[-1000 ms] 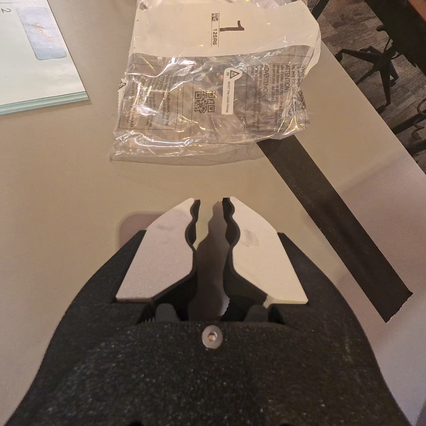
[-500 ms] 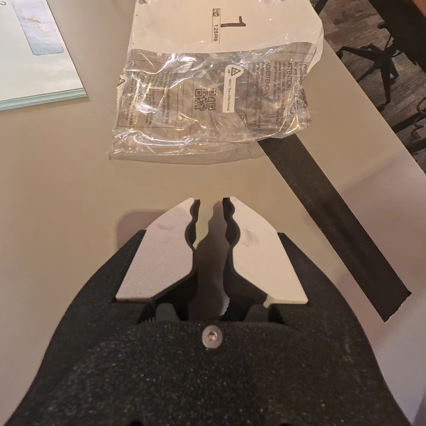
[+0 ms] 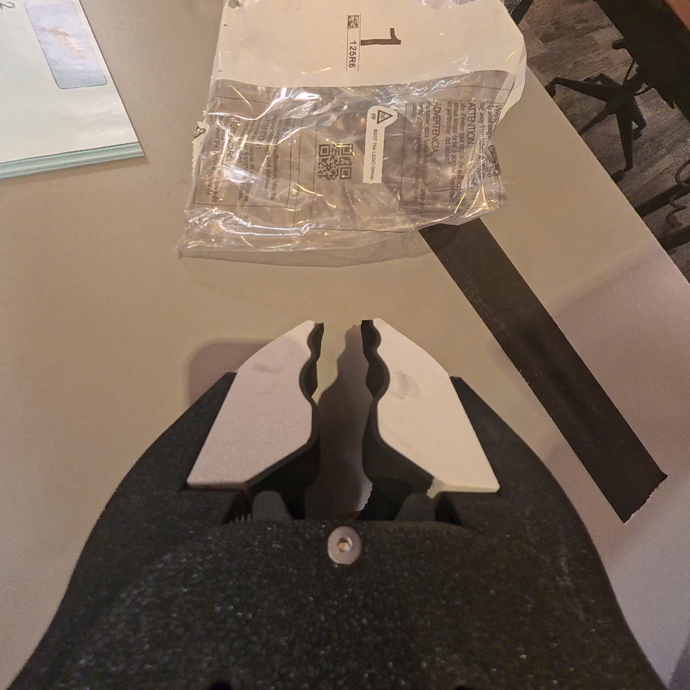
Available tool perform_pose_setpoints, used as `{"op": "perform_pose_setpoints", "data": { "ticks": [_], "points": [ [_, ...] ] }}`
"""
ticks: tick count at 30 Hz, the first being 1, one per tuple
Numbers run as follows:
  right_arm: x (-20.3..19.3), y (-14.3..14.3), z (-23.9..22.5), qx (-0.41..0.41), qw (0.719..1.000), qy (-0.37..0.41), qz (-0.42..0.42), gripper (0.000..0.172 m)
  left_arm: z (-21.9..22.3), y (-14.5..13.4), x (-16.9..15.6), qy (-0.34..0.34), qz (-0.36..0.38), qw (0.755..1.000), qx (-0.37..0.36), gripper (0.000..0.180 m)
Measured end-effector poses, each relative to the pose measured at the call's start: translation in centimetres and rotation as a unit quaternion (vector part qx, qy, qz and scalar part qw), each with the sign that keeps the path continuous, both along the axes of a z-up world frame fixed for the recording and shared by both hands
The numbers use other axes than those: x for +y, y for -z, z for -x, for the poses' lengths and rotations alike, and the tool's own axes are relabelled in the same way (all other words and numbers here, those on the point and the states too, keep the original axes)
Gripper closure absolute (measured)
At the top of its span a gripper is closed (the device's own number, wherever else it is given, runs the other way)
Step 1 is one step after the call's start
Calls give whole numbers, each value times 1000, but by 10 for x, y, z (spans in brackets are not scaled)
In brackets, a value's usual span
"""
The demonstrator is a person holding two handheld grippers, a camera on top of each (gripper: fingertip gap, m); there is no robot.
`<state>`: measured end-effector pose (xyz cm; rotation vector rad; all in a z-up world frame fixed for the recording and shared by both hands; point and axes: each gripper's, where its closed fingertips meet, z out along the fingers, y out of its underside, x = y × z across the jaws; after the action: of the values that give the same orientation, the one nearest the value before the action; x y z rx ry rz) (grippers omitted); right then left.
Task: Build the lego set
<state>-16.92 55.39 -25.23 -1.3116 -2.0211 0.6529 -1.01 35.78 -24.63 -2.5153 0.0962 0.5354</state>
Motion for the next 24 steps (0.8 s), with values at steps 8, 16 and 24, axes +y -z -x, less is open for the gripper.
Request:
{"op": "perform_pose_setpoints", "data": {
  "ticks": [8,16,24],
  "points": [
    [0,0,0,0,1000,0,-1,150,-7,-44,-3,-2,-103,993,-52,180],
    [0,0,0,1,1000,1,-2,150,-7,-59,-19,-6,-118,989,-91,179],
    [0,0,0,2,1000,0,-3,150,-14,-11,-38,50,32,998,35,141]
  ]
}}
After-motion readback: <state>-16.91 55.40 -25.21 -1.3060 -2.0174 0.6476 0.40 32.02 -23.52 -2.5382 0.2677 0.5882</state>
